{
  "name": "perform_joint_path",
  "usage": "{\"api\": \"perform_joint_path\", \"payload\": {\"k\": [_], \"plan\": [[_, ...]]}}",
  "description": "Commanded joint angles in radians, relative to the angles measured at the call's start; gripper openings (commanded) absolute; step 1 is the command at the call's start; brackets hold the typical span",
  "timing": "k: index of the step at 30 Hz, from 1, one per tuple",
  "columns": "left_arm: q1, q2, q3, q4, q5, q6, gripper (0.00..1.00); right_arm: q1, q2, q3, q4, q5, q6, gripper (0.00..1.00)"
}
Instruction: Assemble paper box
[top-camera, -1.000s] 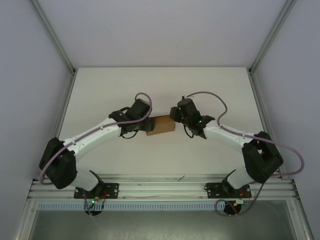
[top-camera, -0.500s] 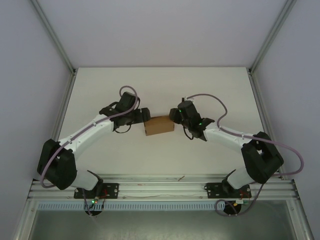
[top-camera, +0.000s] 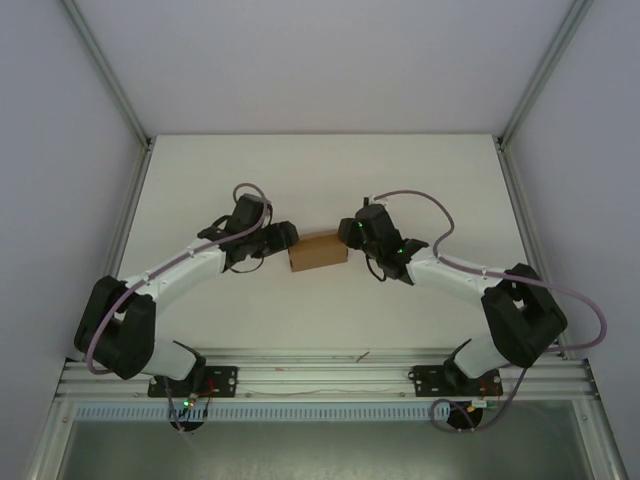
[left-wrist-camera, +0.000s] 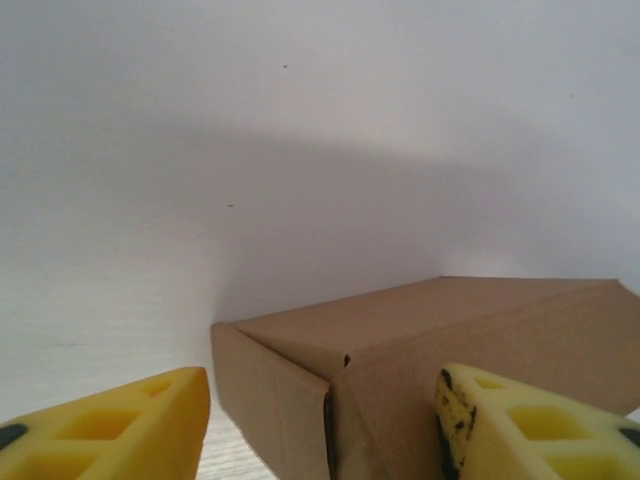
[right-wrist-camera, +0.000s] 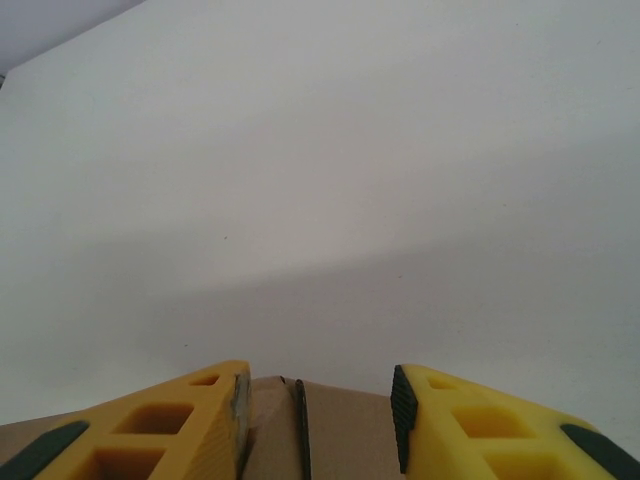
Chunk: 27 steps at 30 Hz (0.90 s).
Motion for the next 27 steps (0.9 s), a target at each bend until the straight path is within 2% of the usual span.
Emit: {"api": "perform_joint_path", "payload": {"k": [1,8,14,20,25,27], "plan": [[0.023,0.018,-0.085,-0.008,0.023,-0.033,0.56,0.023,0.078,-0.106,-0.256,-0.055,-0.019,0.41],[0.038,0.017,-0.164,0.034,0.042,-0.061,0.41,0.019,0.092,-0.152,-0.217,-0.089,-0.023,0.38],[0.039,0.009,-0.273,0.136,0.073,-0.088,0.41,-0.002,0.107,-0.185,-0.196,-0.114,-0.017,0.37],[0.039,0.038,-0.315,0.158,0.037,-0.085,0.39,-0.005,0.134,-0.191,-0.176,-0.122,-0.018,0.36],[0.040,0.054,-0.364,0.206,0.043,-0.111,0.25,-0.010,0.134,-0.233,-0.146,-0.134,-0.032,0.32],[0.038,0.055,-0.397,0.257,0.065,-0.121,0.25,-0.010,0.140,-0.277,-0.080,-0.150,-0.056,0.31]]}}
